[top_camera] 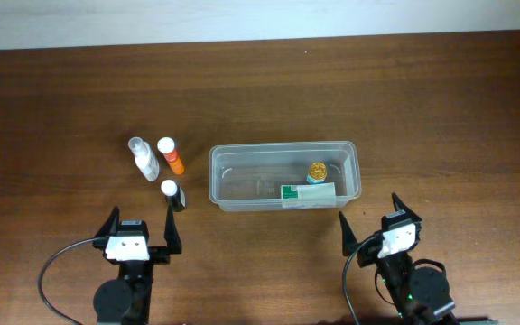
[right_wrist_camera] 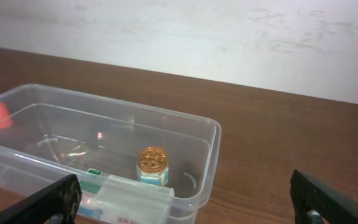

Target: Pack container

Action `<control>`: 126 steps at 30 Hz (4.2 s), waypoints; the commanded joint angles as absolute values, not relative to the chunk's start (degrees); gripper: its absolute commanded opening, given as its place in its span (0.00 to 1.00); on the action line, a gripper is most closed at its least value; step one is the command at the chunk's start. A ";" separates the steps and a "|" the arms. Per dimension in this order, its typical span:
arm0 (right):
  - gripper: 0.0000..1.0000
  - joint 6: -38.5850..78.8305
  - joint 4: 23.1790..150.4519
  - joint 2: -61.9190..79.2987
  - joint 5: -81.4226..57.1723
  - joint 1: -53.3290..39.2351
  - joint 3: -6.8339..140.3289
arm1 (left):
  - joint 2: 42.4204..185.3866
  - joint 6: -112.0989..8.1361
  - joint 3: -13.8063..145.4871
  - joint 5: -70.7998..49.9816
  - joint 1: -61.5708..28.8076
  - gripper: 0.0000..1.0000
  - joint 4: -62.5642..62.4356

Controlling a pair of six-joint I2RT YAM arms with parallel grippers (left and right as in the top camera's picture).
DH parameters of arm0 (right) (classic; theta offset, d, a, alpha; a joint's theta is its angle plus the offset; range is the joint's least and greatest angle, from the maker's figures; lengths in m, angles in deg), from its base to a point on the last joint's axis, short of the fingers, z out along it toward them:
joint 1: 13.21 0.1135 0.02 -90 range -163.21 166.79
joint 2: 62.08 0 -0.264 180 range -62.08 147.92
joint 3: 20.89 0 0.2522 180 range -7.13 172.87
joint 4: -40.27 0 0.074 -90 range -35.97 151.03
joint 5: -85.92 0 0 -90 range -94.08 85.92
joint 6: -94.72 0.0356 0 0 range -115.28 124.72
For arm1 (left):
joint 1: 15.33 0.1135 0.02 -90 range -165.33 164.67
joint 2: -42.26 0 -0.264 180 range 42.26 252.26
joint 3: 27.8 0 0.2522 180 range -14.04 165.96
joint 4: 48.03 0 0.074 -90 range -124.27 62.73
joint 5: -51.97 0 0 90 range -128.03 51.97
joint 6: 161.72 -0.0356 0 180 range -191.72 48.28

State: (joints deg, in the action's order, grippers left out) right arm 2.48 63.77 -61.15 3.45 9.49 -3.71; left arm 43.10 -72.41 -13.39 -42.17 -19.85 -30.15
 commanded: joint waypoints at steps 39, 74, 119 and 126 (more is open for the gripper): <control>0.98 0.47 62.98 -55.89 8.39 9.64 -4.47 | 42.64 -73.50 -13.50 -42.80 -19.61 0.99 -29.93; 0.98 0.47 62.96 -61.83 8.39 -3.47 -4.47 | 46.16 -76.49 6.70 -25.99 -19.61 0.99 -21.34; 0.98 0.47 62.94 -61.85 8.39 -3.50 -4.47 | 131.03 -75.58 68.20 -24.75 -19.67 0.99 41.15; 0.98 0.47 62.96 -61.85 8.39 -3.50 -4.47 | 131.03 -74.96 68.20 -24.97 -19.67 0.99 39.16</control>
